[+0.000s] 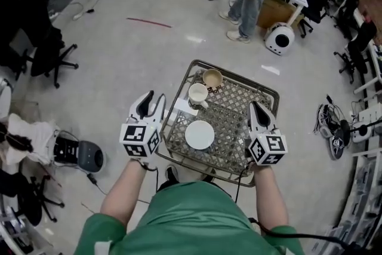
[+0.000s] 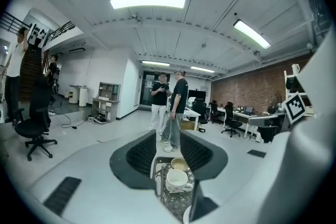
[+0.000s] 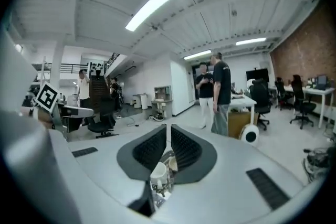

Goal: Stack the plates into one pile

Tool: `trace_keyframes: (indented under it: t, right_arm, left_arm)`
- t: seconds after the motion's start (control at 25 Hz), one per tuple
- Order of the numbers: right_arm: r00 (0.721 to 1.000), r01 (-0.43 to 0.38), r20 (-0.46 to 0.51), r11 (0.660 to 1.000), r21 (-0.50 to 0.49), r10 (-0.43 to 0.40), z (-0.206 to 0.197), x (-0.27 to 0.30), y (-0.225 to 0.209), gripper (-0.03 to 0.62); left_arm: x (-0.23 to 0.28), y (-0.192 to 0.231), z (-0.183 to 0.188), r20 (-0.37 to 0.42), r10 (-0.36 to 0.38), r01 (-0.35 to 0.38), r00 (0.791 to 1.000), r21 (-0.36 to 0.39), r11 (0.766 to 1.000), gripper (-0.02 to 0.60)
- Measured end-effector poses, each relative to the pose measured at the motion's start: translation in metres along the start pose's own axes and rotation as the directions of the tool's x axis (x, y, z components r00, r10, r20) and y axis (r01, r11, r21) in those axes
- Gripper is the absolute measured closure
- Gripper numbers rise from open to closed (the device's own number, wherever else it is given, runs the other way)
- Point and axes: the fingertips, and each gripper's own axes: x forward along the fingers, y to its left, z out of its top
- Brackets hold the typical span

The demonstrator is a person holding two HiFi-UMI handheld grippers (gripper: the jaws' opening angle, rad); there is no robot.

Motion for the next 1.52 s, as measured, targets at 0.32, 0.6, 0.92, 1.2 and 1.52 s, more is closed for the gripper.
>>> trace_keyframes:
  t: [0.32, 0.6, 0.92, 1.2, 1.52]
  right_arm:
    - [0.974, -0.009, 0.22, 0.987, -0.162, 0.045, 0.097, -0.035, 0.022, 0.548]
    - [0.961, 0.007, 0.27, 0.971, -0.237, 0.058, 0.119, -0.049, 0.027, 0.547]
    - [0.955, 0.007, 0.287, 0.968, -0.253, 0.068, 0.125, -0.057, 0.025, 0.547]
    - [0.958, 0.008, 0.281, 0.969, -0.245, 0.063, 0.125, -0.051, 0.019, 0.548]
    - [0.959, 0.01, 0.279, 0.971, -0.238, 0.058, 0.123, -0.047, 0.016, 0.548]
  left_arm:
    - [0.004, -0.046, 0.053, 0.097, -0.06, 0.056, 0.994, 0.048, 0.997, 0.43]
    - [0.0, -0.081, 0.07, 0.127, -0.106, 0.093, 0.986, 0.109, 0.99, 0.43]
    - [-0.003, -0.091, 0.079, 0.139, -0.103, 0.085, 0.985, 0.129, 0.988, 0.43]
    - [0.002, -0.091, 0.08, 0.133, -0.102, 0.084, 0.986, 0.132, 0.988, 0.43]
    - [0.004, -0.089, 0.079, 0.124, -0.095, 0.074, 0.988, 0.165, 0.984, 0.43]
